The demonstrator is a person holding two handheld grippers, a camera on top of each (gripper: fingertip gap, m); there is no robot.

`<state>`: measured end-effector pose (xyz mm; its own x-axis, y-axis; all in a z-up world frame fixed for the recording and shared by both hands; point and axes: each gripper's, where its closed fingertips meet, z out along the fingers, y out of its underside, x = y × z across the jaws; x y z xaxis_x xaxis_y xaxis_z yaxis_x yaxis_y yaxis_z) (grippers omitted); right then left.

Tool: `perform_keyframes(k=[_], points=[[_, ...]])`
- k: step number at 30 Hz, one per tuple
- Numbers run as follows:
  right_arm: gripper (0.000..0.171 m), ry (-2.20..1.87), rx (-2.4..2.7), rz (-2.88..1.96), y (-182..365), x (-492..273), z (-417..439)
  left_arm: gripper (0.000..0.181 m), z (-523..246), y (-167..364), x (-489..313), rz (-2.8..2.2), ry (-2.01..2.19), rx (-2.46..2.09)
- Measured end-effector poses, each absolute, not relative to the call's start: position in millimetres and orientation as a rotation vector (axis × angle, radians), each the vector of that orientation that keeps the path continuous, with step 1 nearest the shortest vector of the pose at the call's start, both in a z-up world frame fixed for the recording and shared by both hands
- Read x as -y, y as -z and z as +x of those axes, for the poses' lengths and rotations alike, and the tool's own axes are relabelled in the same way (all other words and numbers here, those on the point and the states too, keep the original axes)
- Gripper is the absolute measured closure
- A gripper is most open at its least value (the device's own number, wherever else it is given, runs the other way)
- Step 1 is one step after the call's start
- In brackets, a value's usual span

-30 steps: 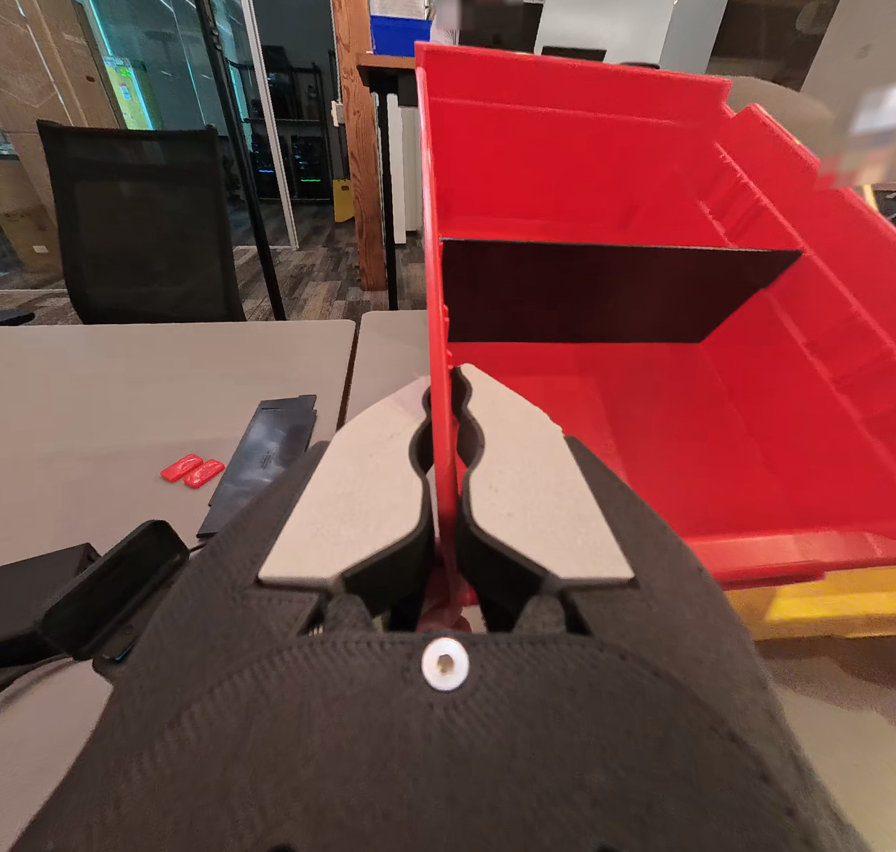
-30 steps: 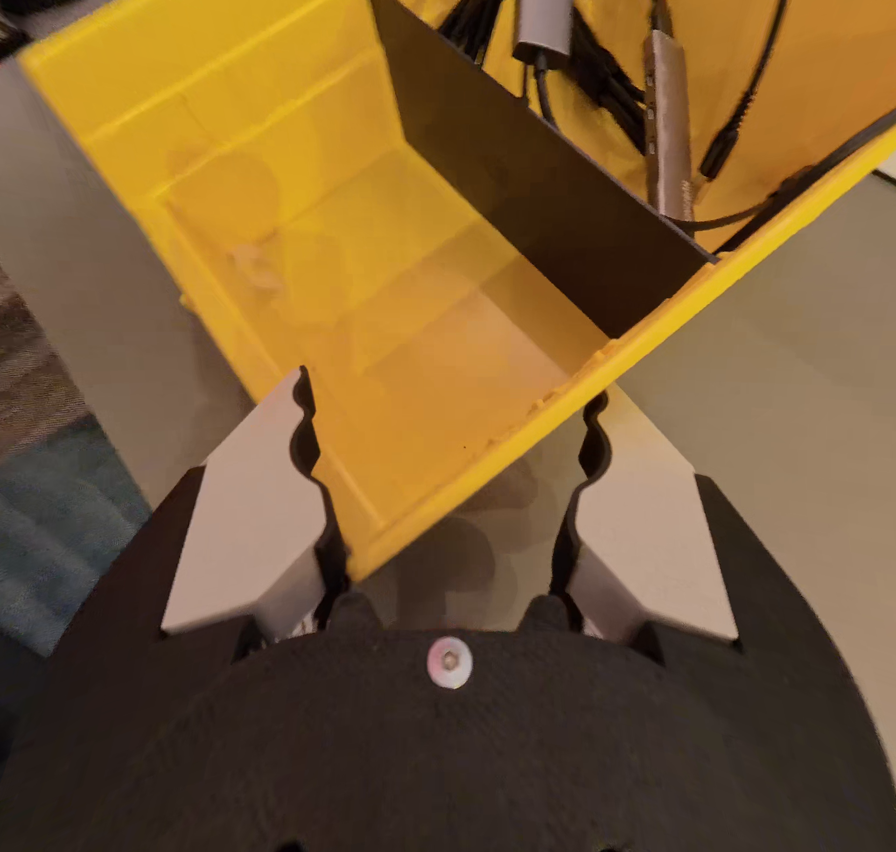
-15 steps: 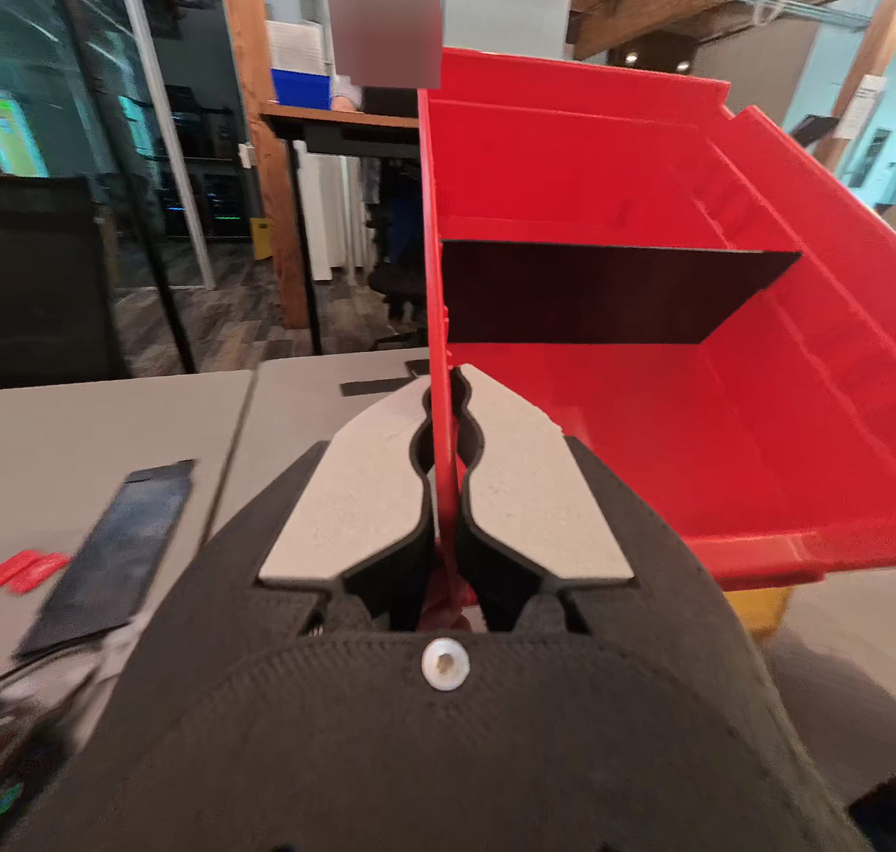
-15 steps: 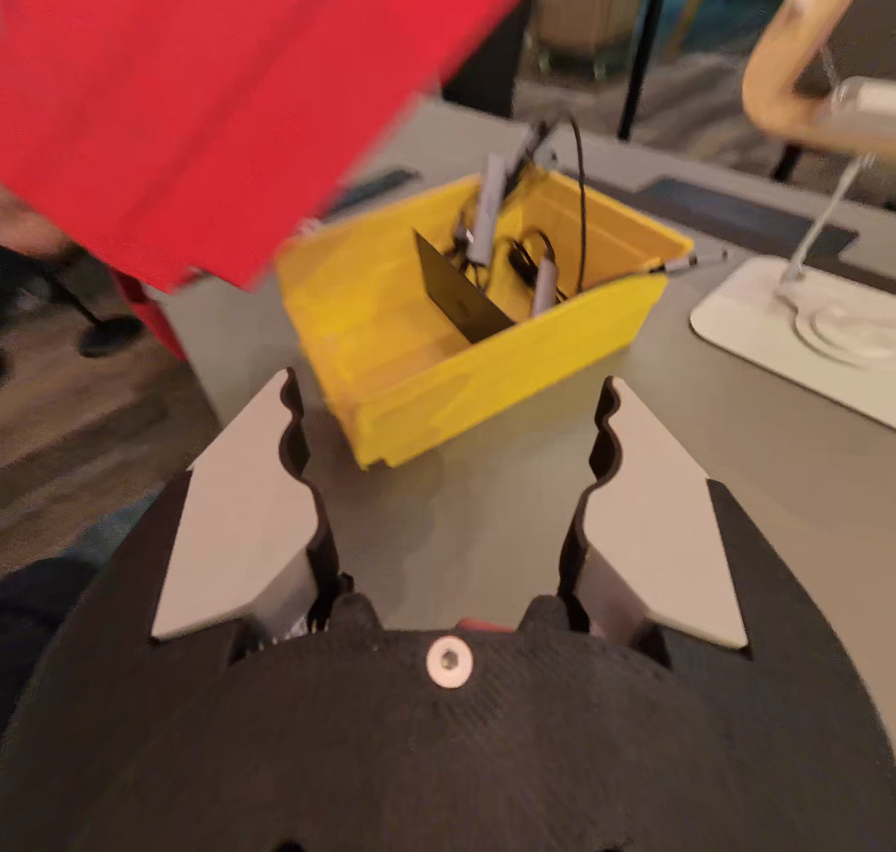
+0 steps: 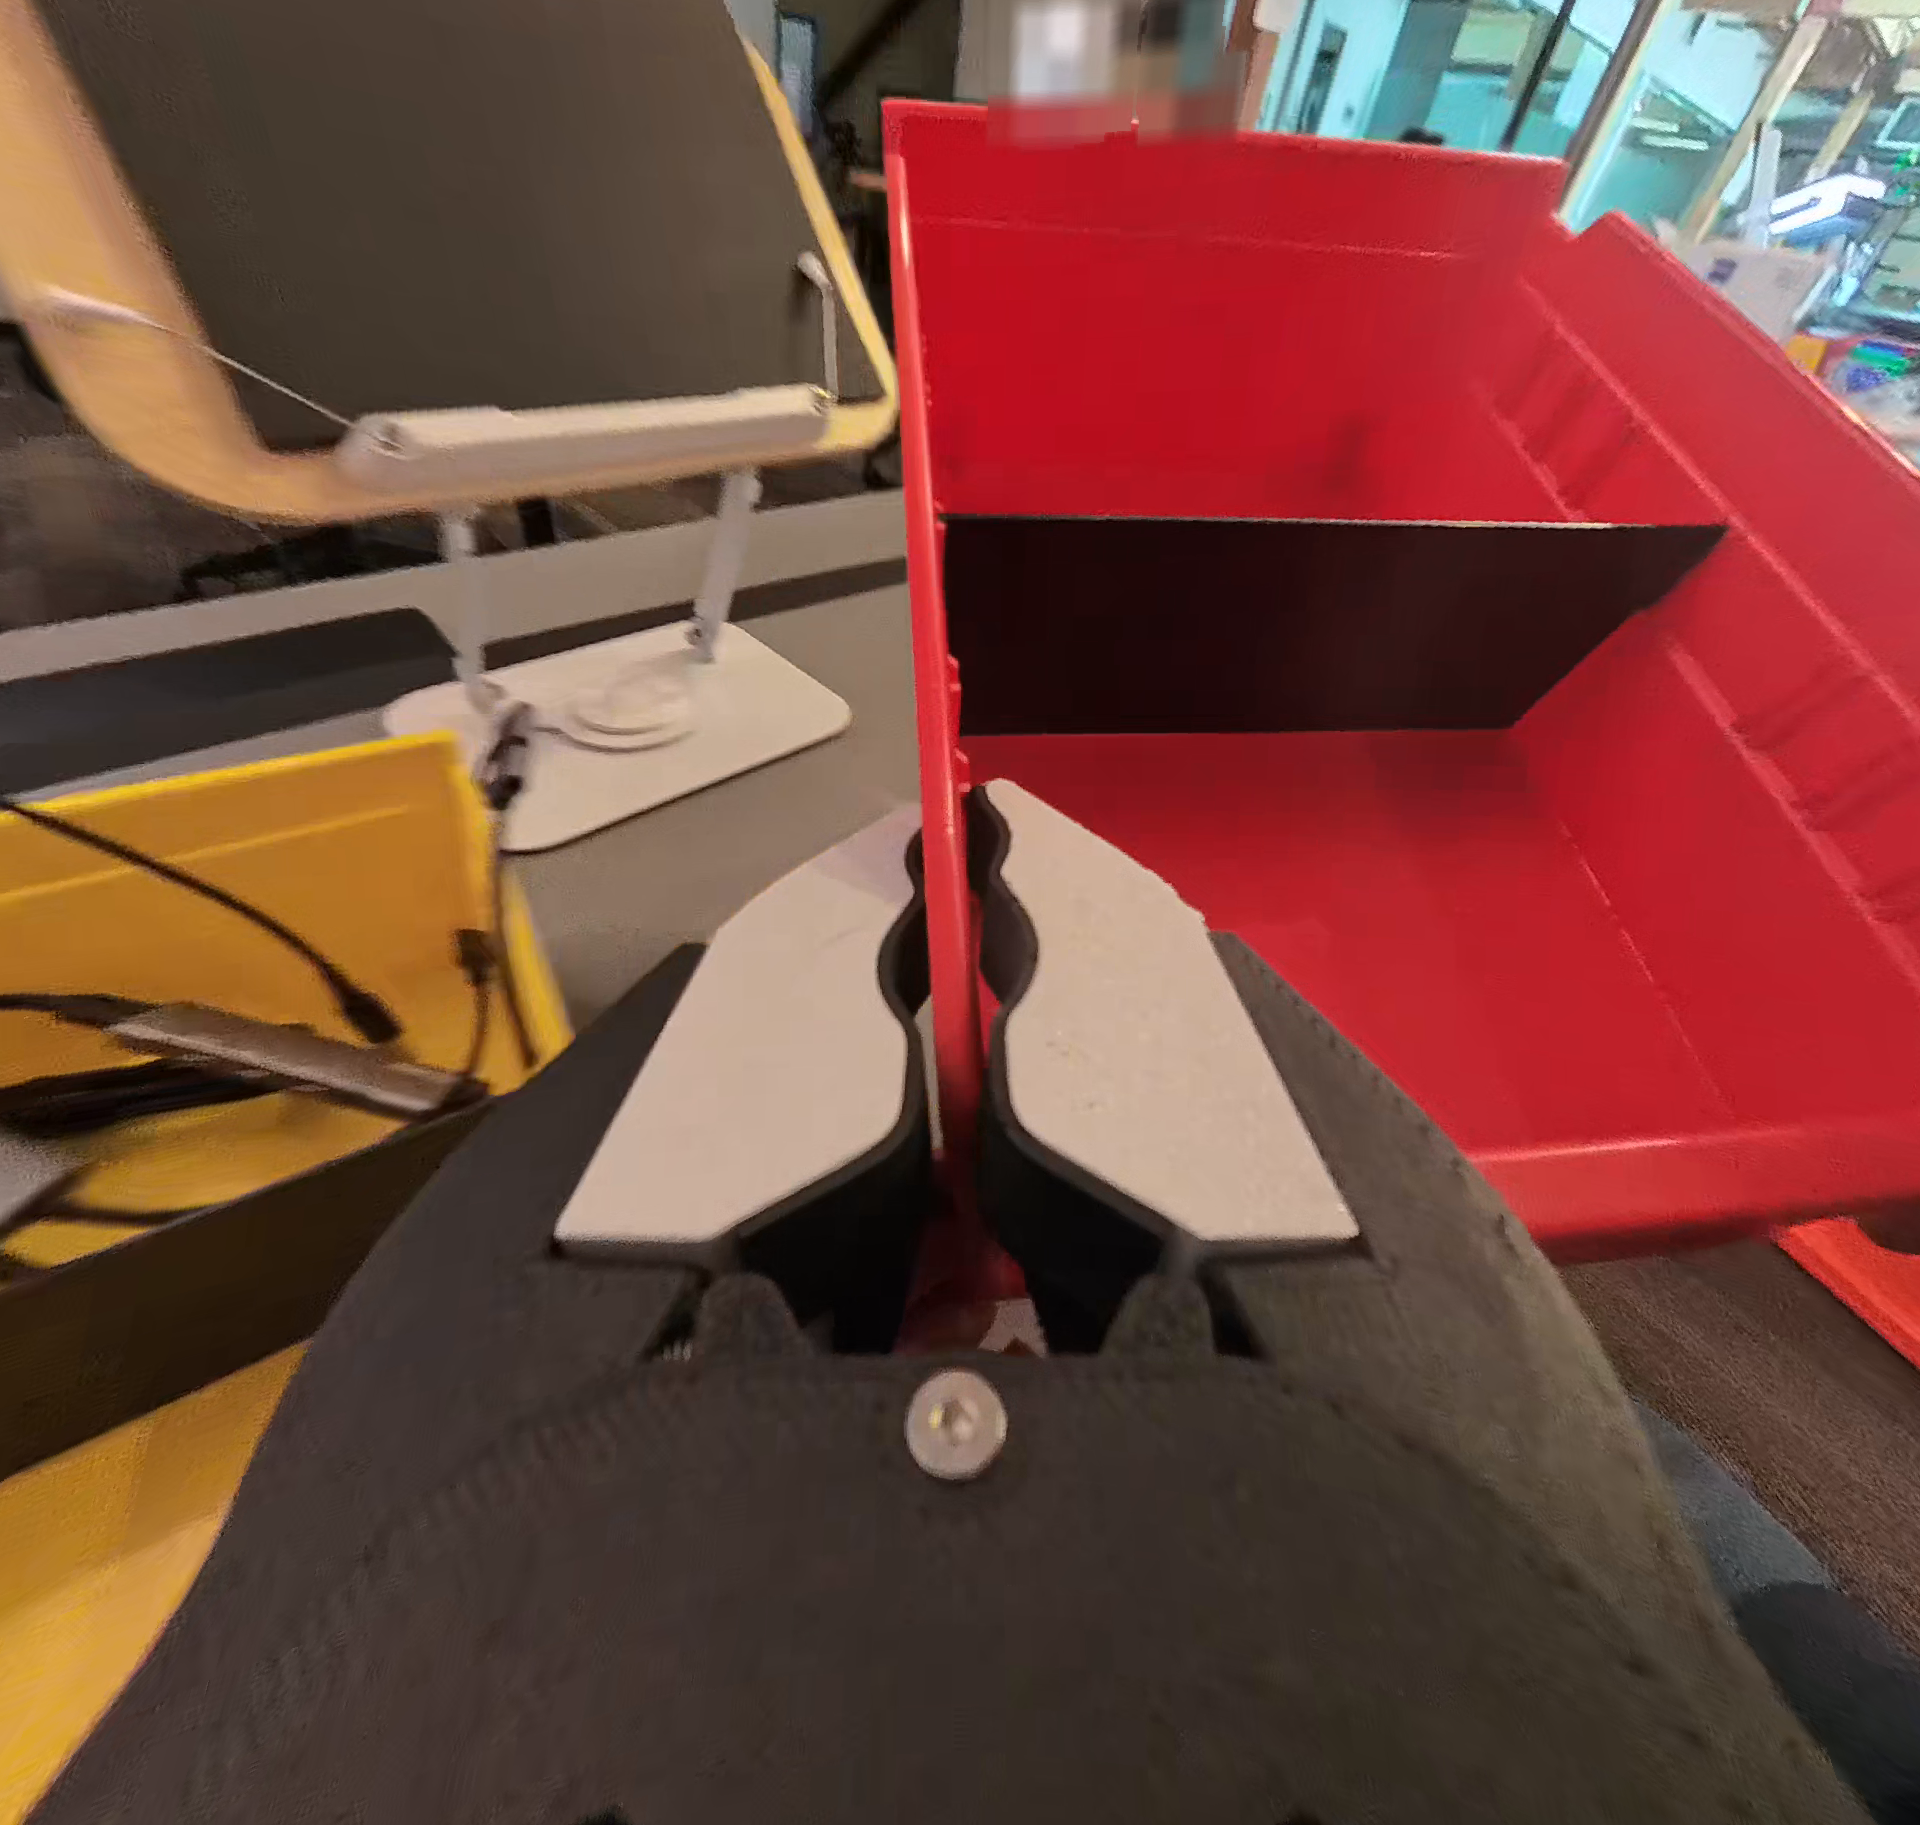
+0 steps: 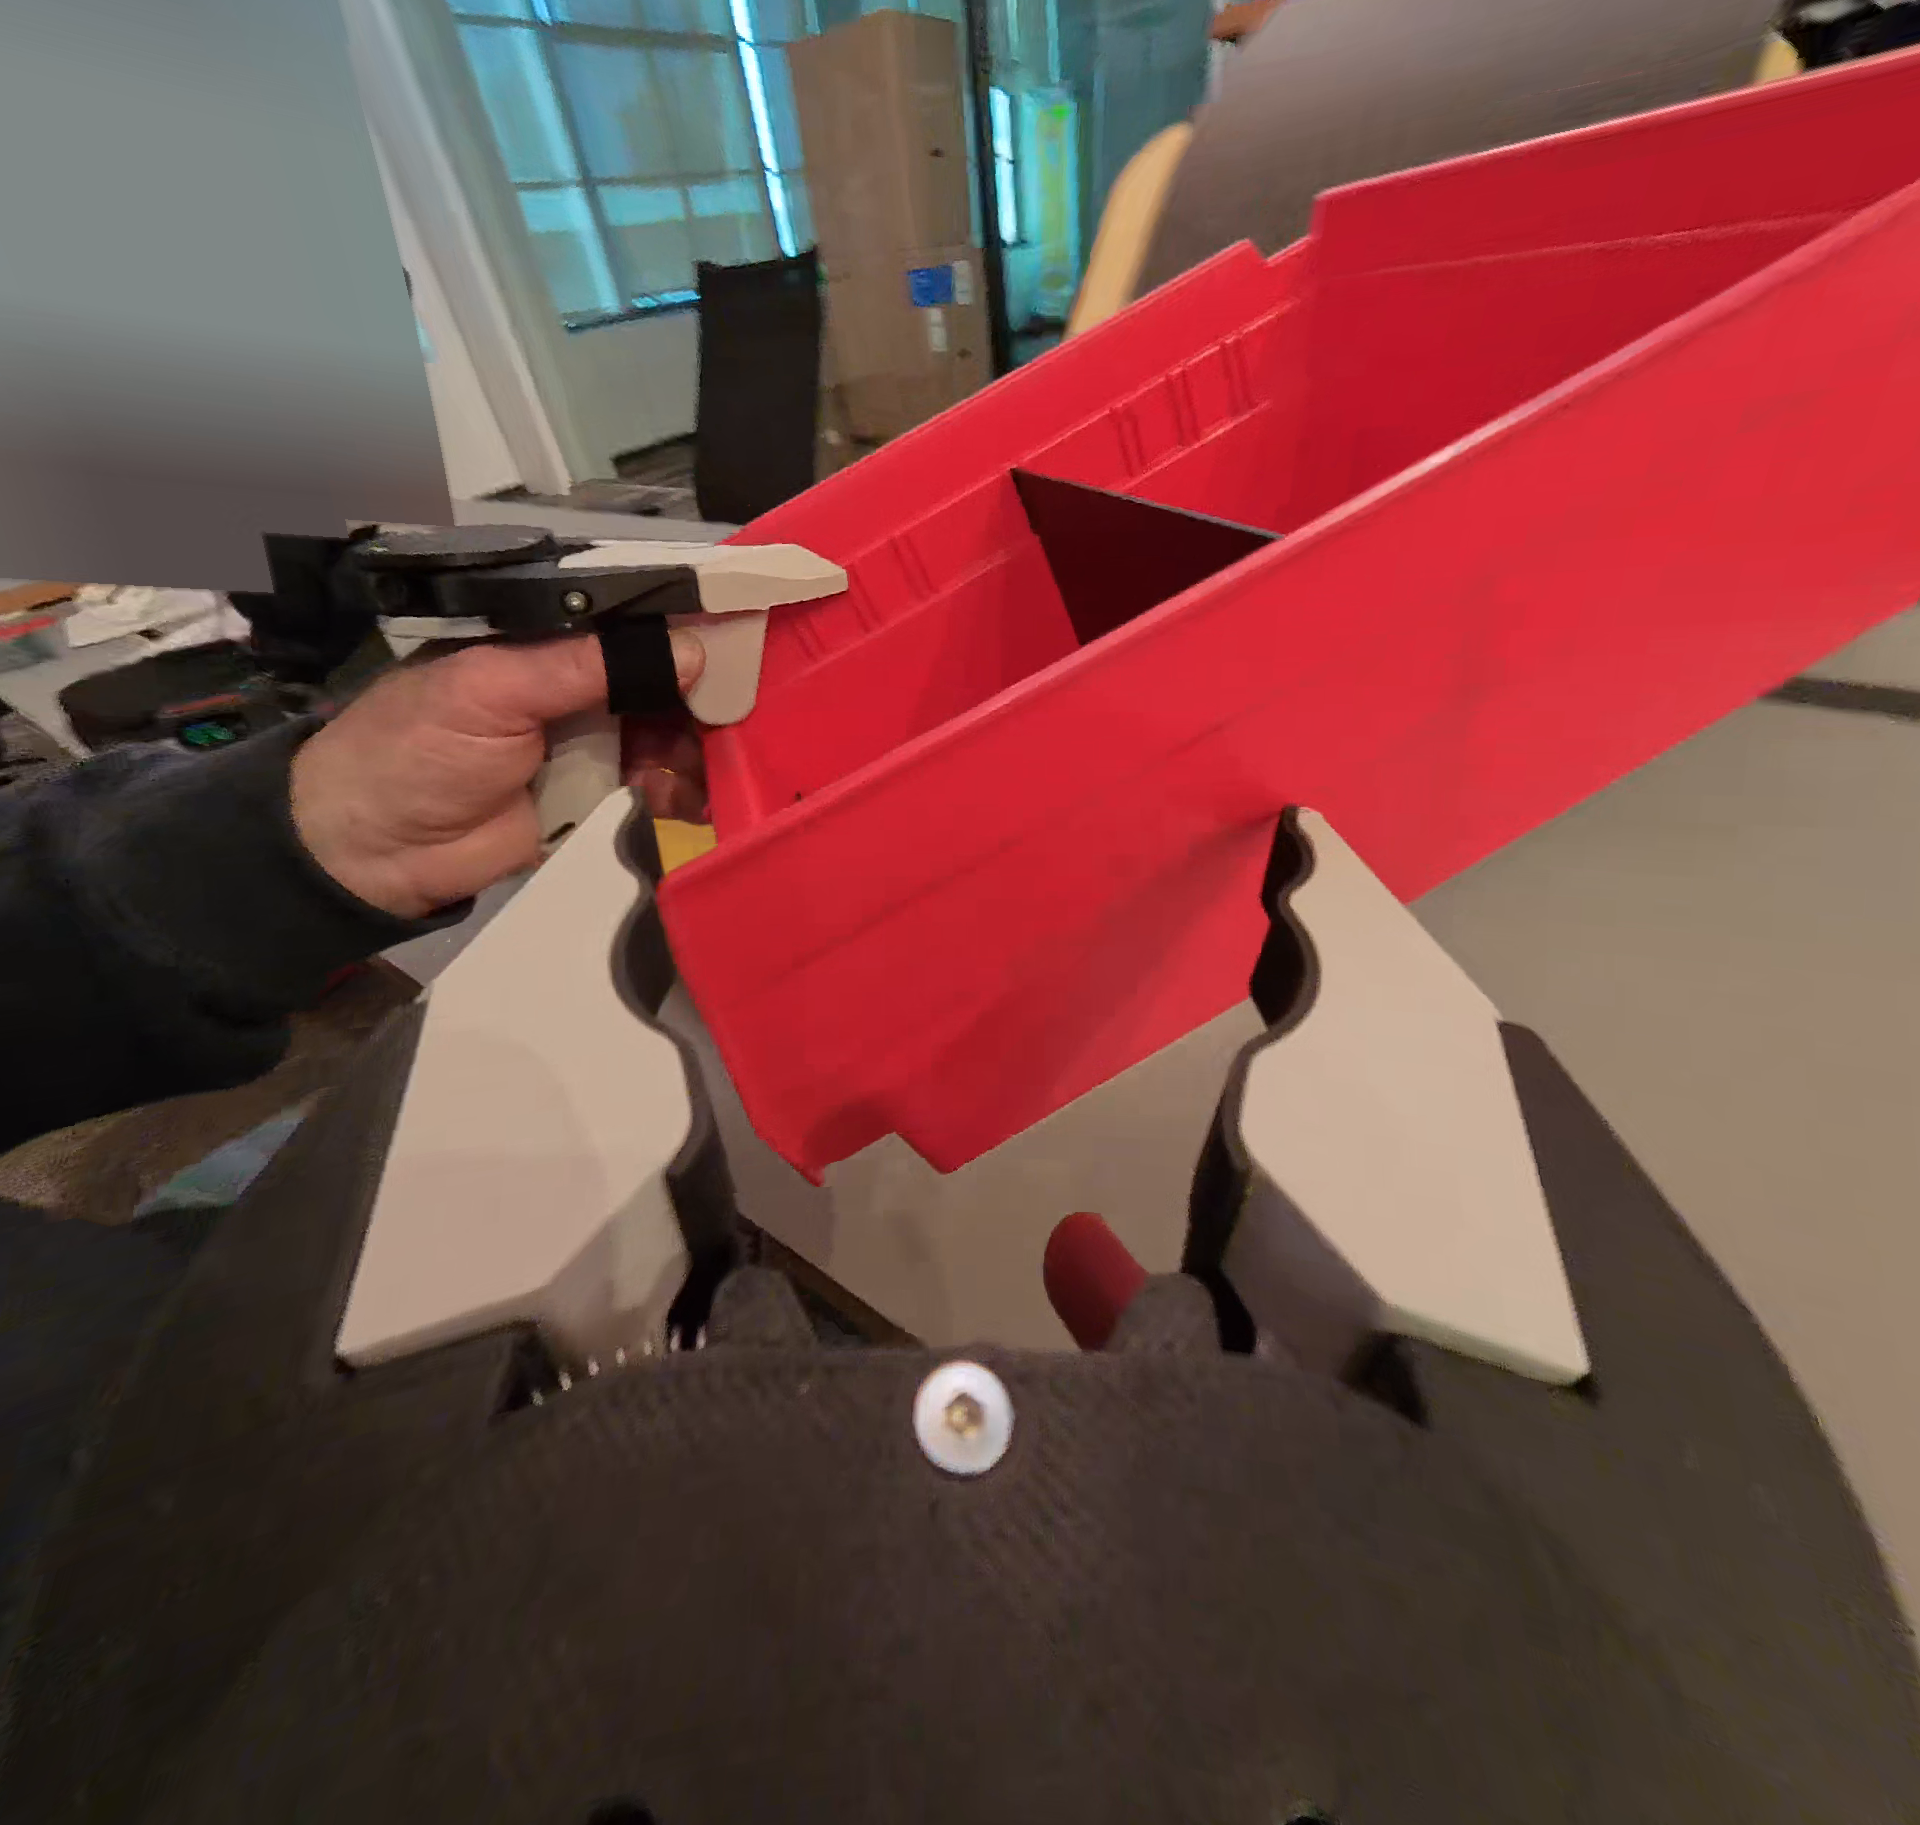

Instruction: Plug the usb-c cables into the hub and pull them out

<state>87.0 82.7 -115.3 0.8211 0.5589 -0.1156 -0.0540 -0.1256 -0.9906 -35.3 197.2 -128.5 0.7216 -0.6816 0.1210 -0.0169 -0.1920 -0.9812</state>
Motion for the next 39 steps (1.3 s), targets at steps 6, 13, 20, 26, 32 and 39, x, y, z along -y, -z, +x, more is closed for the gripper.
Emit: perform_keyframes(k=[6, 13, 20, 26, 32, 39], points=[[0.065, -0.492, 0.345, -1.799, 160, -82, 154, 0.178, 35, 191, -197, -1.843, 0.721, -0.611], [0.068, -0.670, 0.265, -1.988, 215, -84, 196, 0.169, 72, 245, -181, -1.988, 0.736, -0.689], [0.097, -0.396, 0.220, -2.124, 250, -96, 236, 0.148, 96, 240, -149, -1.982, 0.956, -0.844], [0.141, -0.161, 0.240, -2.141, 249, -107, 266, 0.144, 40, 176, -147, -1.811, 0.834, -0.844], [0.162, 0.029, 0.311, -2.143, 252, -118, 289, 0.141, -151, 134, -202, -1.803, 0.111, -0.665], [0.168, -0.041, 0.381, -2.141, 252, -132, 296, 0.119, -327, 212, -223, -2.120, -0.176, -0.441]])
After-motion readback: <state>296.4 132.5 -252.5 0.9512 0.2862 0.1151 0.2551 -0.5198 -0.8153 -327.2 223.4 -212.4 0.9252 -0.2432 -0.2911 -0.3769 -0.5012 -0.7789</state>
